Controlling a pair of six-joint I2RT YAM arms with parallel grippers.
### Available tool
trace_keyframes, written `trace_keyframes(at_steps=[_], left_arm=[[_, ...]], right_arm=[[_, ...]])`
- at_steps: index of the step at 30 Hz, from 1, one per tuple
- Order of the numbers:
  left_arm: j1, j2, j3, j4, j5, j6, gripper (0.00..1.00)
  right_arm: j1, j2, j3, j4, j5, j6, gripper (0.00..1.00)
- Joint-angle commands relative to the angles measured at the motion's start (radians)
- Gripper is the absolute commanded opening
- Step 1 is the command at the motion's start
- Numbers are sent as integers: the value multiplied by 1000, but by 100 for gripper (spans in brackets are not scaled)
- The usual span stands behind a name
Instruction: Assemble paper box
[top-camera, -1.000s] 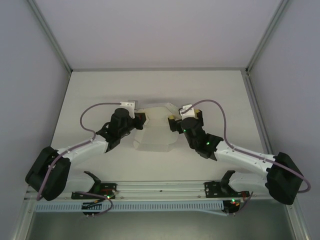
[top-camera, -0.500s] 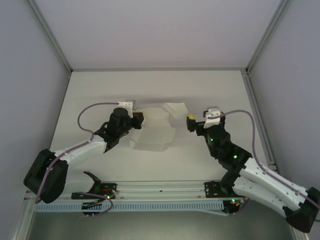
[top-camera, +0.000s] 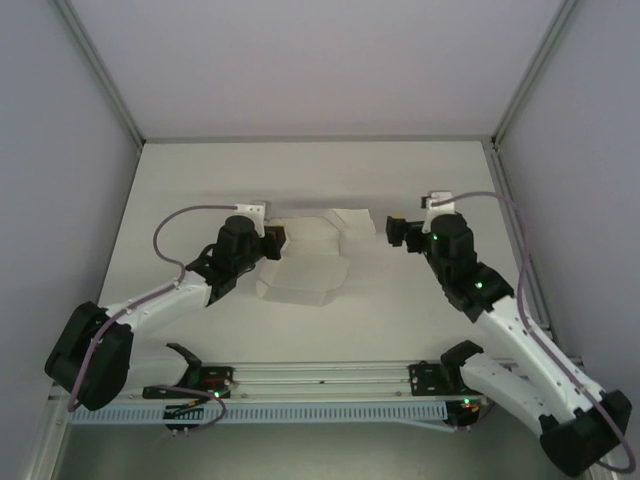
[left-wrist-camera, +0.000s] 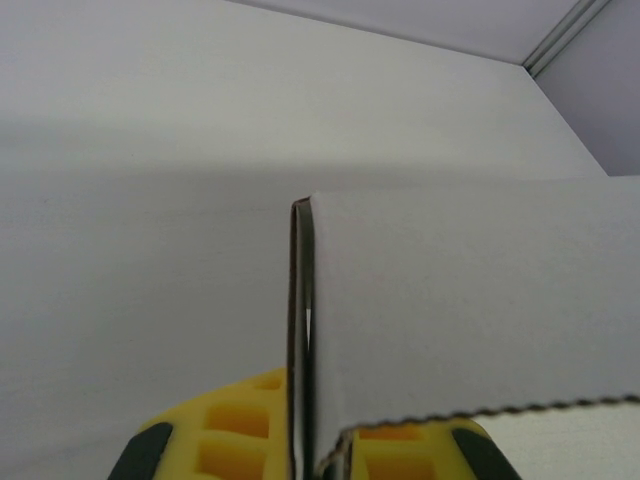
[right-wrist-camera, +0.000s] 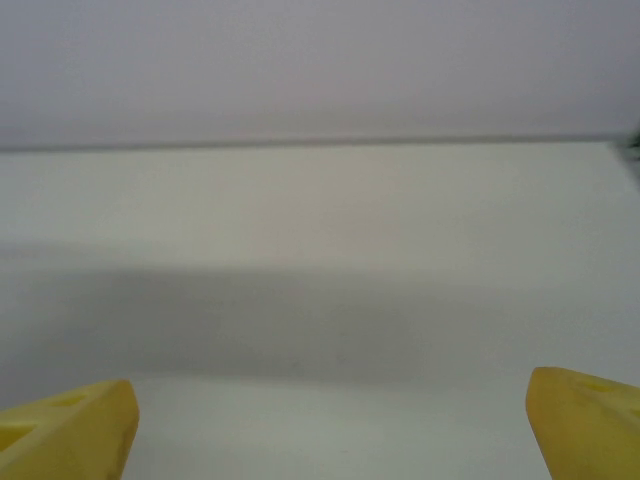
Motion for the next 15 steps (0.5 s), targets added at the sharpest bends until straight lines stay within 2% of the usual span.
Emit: trace_keyframes(at_steps=[1,7,11,15], left_arm=[[5,9,13,11,18,16,0],[5,16,11,16,19,14,0],[5,31,17,19,21,9,0],[5,41,23,29,35,9,0]], right_arm=[[-5,101,65,-26,-277,-56,100],[-3,192,94,24,-516,-85,100],[1,209,75,99,-652,-40,100],[21,236,45,186,-681,-12,100]])
